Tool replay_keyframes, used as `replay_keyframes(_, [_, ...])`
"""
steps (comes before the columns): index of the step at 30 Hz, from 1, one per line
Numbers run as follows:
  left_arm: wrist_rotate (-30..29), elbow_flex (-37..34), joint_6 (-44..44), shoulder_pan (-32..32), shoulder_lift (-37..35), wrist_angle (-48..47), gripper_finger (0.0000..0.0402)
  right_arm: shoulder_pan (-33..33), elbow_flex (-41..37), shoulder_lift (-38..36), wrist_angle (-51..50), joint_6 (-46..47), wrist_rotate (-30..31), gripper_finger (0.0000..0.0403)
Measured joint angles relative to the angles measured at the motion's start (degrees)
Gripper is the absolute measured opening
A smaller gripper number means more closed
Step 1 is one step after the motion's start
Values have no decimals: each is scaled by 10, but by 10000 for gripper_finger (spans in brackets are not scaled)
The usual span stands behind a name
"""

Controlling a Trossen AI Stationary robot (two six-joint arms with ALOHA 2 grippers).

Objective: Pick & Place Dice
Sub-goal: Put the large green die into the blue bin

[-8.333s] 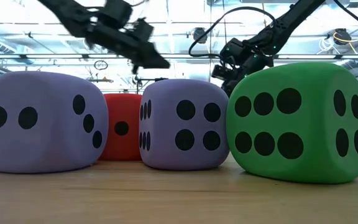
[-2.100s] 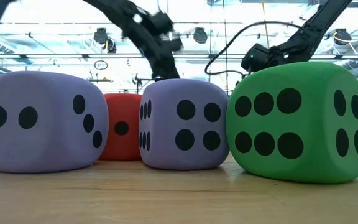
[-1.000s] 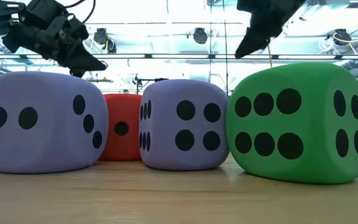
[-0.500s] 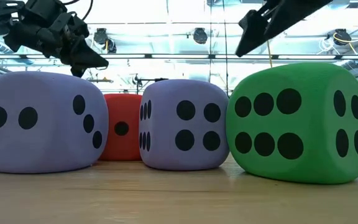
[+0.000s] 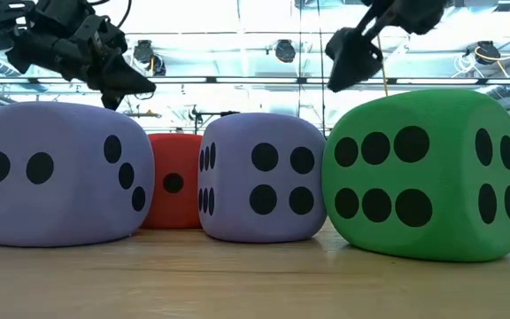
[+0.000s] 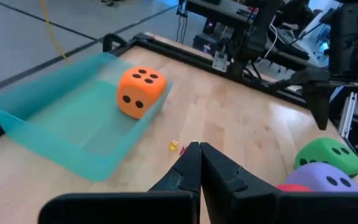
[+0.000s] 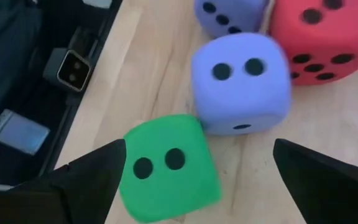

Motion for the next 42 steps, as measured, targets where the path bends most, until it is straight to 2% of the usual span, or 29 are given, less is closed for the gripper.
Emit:
replay_keyframes(6, [0, 0, 0, -12, 0, -12, 8, 28, 0, 32, 14, 11, 5, 399])
replay_keyframes(10, [0, 0, 0, -25, 0, -16, 8, 50, 0, 50, 59, 13, 21, 400])
replay_keyframes(15, [0, 0, 5, -38, 0, -12, 8, 62, 0, 71, 21, 11, 45, 399])
replay_keyframes(23, [-2, 0, 5, -53, 0, -12, 8, 64, 2, 102, 30, -2, 52, 399])
replay_keyframes(27, [-3, 0, 5, -60, 0, -12, 8, 75, 2, 103, -32, 11, 97, 398])
replay_keyframes(33, [-20, 0, 1, -80, 0, -12, 8, 88, 1, 101, -147, 52, 226, 398])
replay_keyframes(35, [-31, 0, 0, -86, 0, -12, 8, 83, 0, 102, -155, 68, 258, 398])
replay_keyframes(39, [-45, 0, -2, -99, 0, -12, 8, 69, 0, 102, -154, 83, 282, 398])
replay_keyframes(42, [-46, 0, -2, -107, 0, -12, 8, 60, 0, 102, -155, 111, 329, 398])
